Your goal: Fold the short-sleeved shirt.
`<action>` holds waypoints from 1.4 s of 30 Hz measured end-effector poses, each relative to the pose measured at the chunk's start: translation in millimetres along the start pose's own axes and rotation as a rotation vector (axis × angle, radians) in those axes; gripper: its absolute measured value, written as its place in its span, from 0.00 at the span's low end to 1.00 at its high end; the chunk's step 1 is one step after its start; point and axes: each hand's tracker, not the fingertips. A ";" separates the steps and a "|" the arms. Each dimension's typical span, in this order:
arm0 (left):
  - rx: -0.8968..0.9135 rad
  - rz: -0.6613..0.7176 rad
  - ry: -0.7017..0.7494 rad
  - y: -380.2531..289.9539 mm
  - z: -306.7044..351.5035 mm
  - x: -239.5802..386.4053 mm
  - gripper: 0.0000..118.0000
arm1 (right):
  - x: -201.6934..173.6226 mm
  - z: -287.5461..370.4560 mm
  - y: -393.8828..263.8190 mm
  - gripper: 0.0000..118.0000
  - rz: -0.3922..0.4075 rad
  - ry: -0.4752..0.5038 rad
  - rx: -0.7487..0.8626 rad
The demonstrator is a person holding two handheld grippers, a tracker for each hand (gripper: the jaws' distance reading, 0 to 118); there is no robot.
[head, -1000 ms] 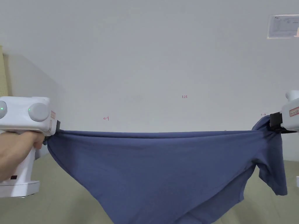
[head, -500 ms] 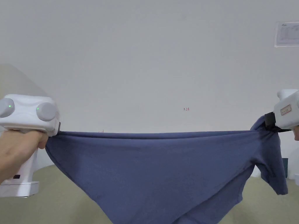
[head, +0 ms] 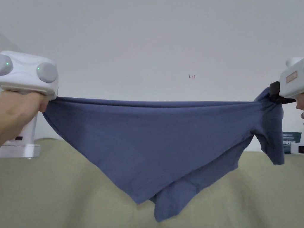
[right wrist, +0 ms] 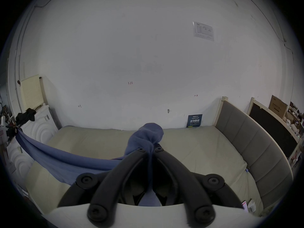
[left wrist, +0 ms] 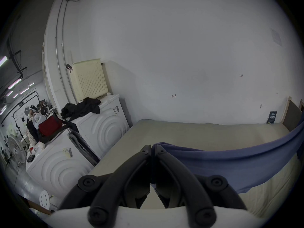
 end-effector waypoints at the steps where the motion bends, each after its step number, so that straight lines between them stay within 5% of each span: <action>1: 0.002 0.001 0.005 -7.1 -5.5 4.8 0.00 | -5.3 0.4 -8.5 0.04 0.004 -0.005 -0.010; 7: -0.106 -0.066 -0.013 -21.5 -20.5 4.3 0.00 | 5.0 -43.3 -55.7 0.04 0.028 -0.023 -0.095; 11: -0.180 -0.104 -0.051 -115.4 -89.1 37.1 0.00 | 11.9 -35.8 -118.0 0.04 0.035 -0.020 -0.163; 19: -0.368 -0.099 -0.154 -271.7 -57.7 9.1 0.00 | 33.1 16.6 -253.3 0.04 0.039 0.021 -0.306; 31: -0.485 -0.052 -0.213 -424.9 97.2 -63.4 0.00 | 80.1 171.6 -422.2 0.04 -0.118 0.064 -0.431; 42: -0.510 -0.072 -0.254 -474.8 170.1 -87.5 0.00 | 97.5 227.5 -497.0 0.06 -0.188 0.049 -0.475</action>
